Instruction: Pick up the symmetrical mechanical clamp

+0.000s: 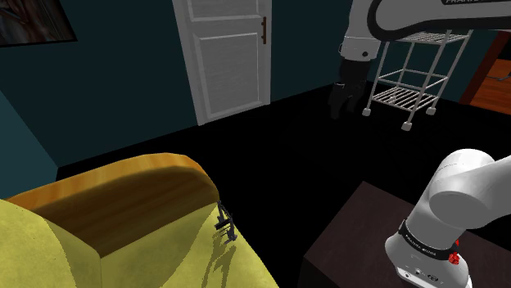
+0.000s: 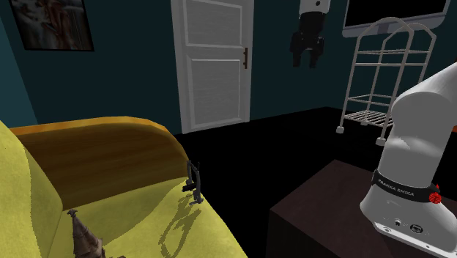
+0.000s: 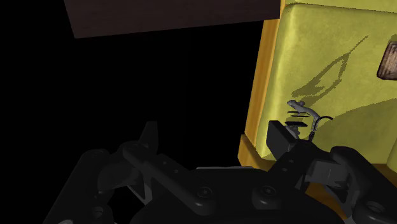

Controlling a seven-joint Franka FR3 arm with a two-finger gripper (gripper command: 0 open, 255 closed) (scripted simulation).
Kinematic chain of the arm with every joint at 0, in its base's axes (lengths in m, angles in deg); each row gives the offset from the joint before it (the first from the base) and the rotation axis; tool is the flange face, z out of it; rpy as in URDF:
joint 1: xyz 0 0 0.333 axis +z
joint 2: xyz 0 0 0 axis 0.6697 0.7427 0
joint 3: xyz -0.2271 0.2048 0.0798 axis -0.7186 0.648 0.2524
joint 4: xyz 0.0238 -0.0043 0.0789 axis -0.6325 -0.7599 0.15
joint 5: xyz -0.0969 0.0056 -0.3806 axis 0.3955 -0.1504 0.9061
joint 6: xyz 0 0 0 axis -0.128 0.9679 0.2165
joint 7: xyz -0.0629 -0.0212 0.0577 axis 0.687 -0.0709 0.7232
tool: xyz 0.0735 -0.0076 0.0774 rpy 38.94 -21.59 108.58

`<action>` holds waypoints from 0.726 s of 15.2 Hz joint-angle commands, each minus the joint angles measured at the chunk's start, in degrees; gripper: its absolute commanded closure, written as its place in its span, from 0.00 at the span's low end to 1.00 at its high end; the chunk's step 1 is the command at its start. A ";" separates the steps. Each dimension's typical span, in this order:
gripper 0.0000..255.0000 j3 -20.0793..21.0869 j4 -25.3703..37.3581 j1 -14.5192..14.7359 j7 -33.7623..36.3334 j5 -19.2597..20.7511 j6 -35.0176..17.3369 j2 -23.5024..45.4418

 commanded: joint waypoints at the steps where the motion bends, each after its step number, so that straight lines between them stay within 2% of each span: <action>1: 0.00 0.00 0.00 0.00 0.00 0.00 0.00 0.00; 11: 0.00 10.96 -1.97 2.54 11.46 -2.58 -14.25 12.73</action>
